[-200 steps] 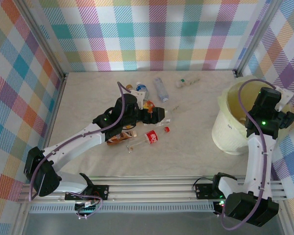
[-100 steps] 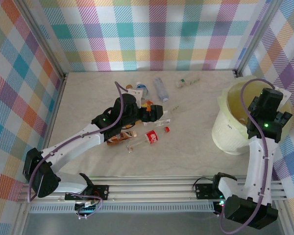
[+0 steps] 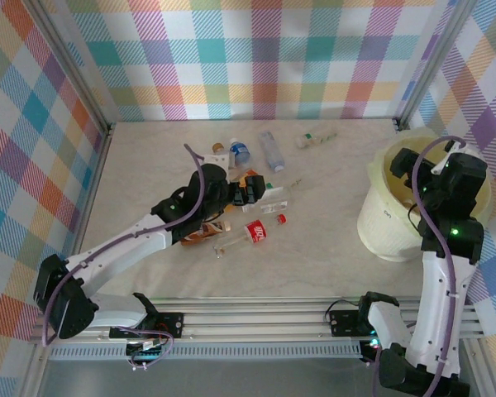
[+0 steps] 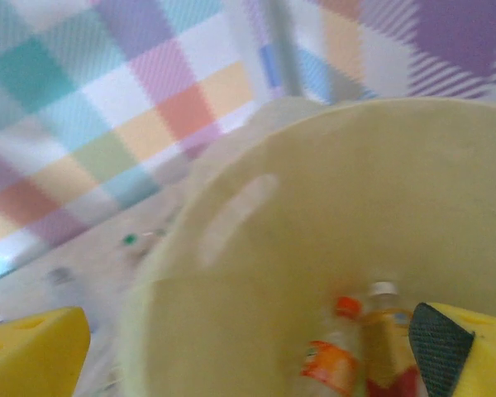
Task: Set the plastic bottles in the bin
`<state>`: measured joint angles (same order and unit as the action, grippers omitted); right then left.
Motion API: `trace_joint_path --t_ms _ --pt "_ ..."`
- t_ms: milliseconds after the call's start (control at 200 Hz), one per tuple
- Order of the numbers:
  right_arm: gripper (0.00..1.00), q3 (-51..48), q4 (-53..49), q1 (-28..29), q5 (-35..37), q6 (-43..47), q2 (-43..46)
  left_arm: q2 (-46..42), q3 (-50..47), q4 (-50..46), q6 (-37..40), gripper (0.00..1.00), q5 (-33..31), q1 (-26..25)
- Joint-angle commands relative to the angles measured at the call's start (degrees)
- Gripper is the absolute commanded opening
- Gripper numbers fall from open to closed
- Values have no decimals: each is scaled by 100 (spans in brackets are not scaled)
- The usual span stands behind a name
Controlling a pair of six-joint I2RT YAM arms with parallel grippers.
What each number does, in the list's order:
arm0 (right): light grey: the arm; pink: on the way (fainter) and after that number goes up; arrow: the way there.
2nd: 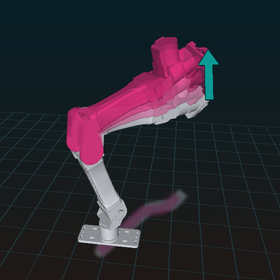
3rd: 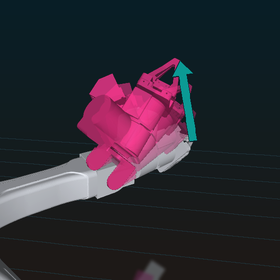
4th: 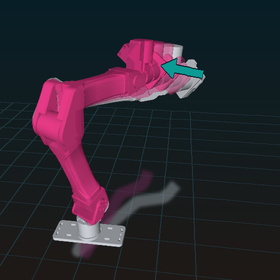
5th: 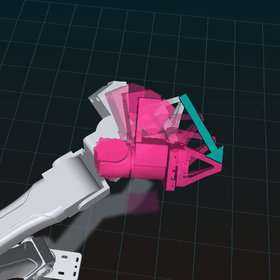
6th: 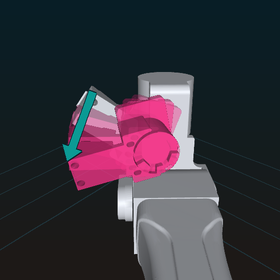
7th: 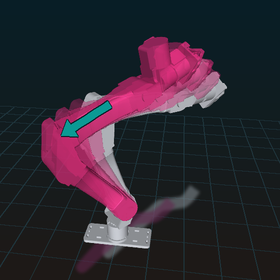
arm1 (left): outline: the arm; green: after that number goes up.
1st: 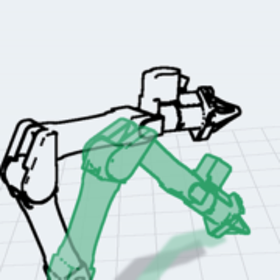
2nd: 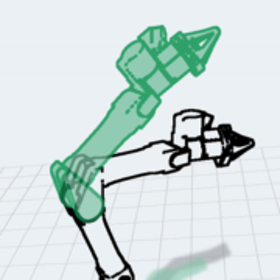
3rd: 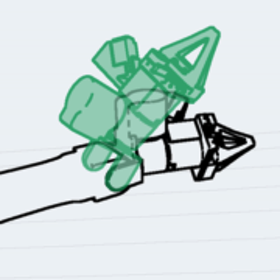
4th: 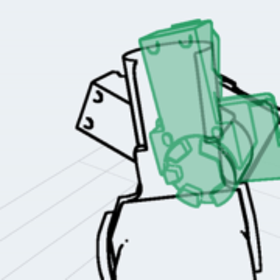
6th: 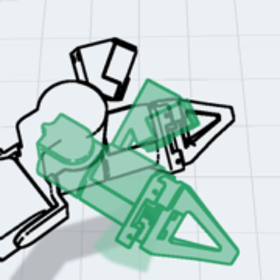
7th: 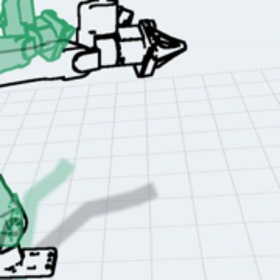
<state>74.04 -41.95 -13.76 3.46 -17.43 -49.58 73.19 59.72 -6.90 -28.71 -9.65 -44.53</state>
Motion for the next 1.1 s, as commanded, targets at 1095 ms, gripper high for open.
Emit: trace_joint_path --t_ms 1095 --pt "100 -337 1475 4065 -228 -16 -1311 -1235 -1123 -3493 -3450 100 -1654 694"
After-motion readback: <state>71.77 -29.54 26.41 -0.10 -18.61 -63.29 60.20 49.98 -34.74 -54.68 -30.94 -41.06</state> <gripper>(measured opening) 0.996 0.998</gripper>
